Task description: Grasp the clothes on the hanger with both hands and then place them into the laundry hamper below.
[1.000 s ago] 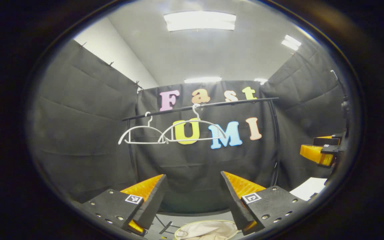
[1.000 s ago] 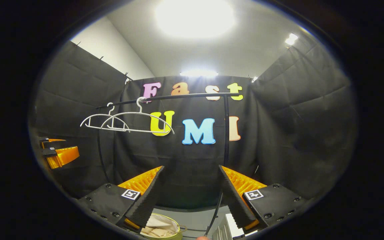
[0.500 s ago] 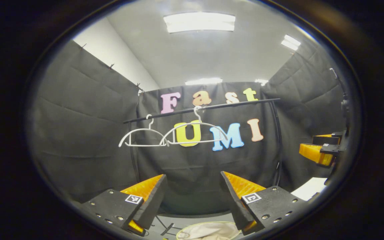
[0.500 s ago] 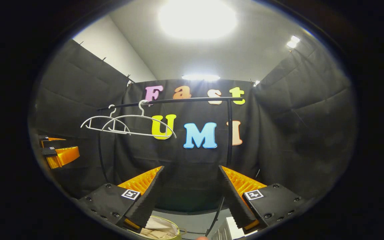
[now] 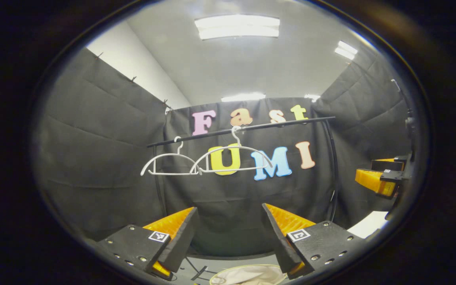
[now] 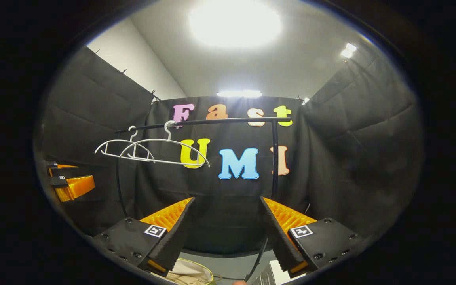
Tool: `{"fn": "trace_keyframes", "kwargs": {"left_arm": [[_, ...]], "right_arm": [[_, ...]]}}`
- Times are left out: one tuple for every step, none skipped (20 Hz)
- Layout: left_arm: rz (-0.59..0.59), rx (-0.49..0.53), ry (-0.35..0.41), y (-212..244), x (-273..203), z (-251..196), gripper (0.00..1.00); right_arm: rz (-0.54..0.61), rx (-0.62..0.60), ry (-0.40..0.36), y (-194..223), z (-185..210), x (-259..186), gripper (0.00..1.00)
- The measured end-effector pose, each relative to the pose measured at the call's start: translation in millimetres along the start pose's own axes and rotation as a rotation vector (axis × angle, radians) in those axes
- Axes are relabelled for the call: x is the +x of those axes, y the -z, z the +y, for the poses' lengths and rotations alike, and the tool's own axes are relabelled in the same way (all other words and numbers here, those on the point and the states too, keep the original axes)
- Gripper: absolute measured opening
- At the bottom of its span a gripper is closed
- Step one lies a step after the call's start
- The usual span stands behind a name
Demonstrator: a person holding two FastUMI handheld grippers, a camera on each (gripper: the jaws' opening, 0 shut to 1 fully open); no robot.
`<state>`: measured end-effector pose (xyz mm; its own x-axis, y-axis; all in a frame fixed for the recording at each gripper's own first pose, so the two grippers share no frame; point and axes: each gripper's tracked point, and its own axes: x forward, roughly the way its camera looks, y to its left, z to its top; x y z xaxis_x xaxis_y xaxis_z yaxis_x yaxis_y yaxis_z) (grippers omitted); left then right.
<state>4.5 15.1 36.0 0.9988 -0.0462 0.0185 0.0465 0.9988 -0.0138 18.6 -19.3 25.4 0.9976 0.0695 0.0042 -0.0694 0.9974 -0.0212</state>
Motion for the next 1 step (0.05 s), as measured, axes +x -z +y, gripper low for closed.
{"fn": "trace_keyframes", "kwargs": {"left_arm": [[0.000, -0.001, -0.004, -0.1, 2.2, 1.3, 0.93]], "right_arm": [[-0.001, 0.001, 0.000, 0.2, -0.5, 0.4, 0.96]]}}
